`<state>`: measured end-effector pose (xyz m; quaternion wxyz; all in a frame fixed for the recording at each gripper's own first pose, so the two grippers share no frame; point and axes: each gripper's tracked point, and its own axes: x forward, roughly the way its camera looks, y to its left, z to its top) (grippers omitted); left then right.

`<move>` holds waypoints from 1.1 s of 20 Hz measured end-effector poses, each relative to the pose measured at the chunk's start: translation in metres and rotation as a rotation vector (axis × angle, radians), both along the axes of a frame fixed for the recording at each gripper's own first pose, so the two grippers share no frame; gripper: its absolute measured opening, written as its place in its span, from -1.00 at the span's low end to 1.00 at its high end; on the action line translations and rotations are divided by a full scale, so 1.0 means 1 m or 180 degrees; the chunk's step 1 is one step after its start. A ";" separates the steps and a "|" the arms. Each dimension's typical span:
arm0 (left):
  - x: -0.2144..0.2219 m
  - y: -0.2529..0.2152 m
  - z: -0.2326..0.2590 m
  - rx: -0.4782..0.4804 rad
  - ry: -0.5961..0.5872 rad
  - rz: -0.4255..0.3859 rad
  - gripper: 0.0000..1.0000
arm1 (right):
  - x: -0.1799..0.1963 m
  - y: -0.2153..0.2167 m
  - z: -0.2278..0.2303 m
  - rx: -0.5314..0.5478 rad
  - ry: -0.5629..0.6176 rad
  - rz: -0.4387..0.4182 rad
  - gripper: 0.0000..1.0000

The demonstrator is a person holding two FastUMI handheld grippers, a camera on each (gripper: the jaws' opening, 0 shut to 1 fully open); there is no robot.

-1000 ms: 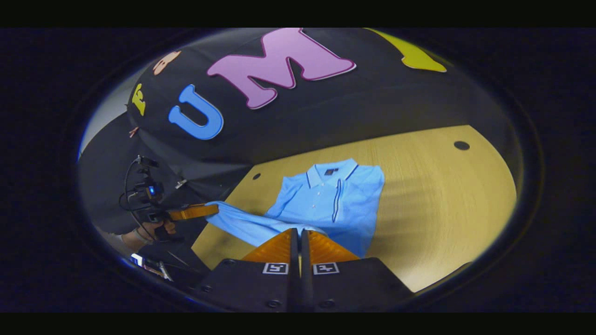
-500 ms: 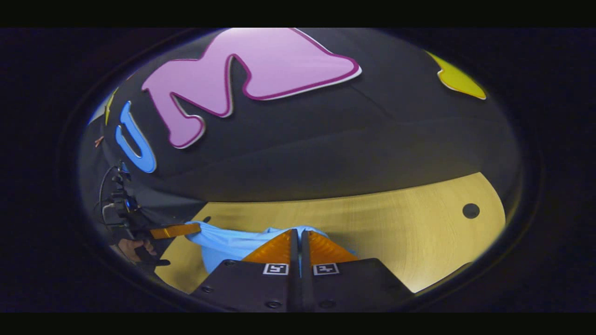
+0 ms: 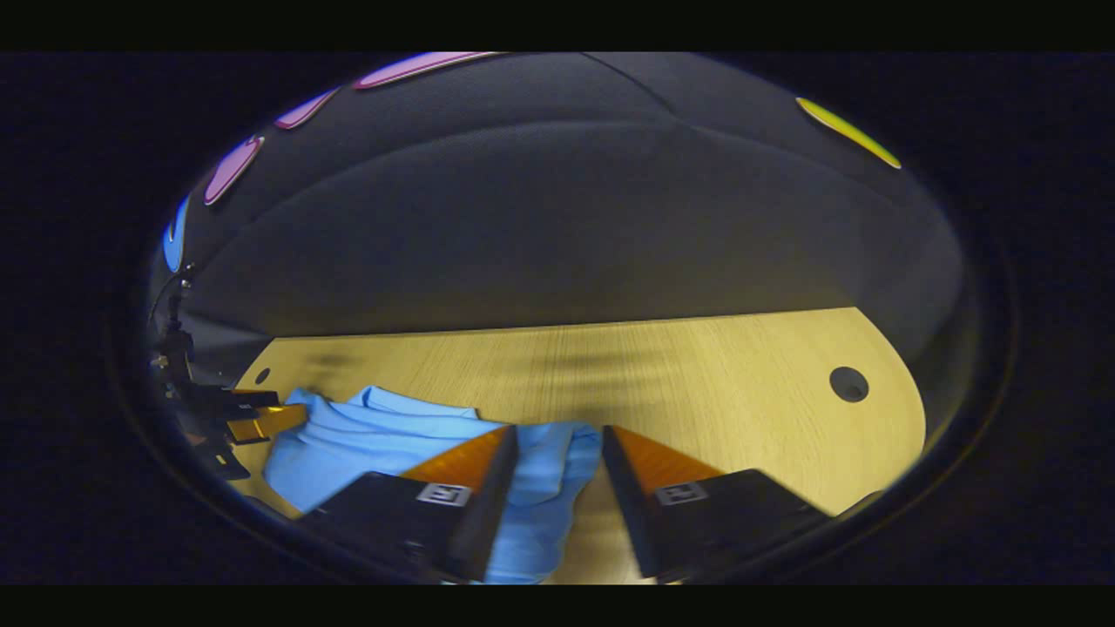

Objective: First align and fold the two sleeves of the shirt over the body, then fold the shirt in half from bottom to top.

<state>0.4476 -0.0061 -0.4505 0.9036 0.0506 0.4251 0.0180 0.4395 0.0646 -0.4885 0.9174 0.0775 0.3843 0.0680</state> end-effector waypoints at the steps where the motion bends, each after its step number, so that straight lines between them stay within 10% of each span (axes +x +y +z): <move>1: 0.000 -0.001 0.008 -0.0092 -0.0089 0.0054 0.95 | -0.004 -0.003 0.007 0.0024 -0.0024 0.0045 0.42; 3: -0.003 0.007 0.031 -0.0185 -0.0232 0.0131 0.94 | -0.010 -0.003 0.026 0.0081 -0.0104 0.0085 0.96; 12: -0.116 0.041 0.183 -0.0006 -0.1037 0.0434 0.96 | -0.071 -0.014 0.174 -0.0387 -0.1148 0.0443 0.96; 22: -0.321 -0.028 0.312 -0.0236 -0.1624 0.0021 0.96 | -0.266 0.033 0.326 -0.0542 -0.1866 0.0326 0.96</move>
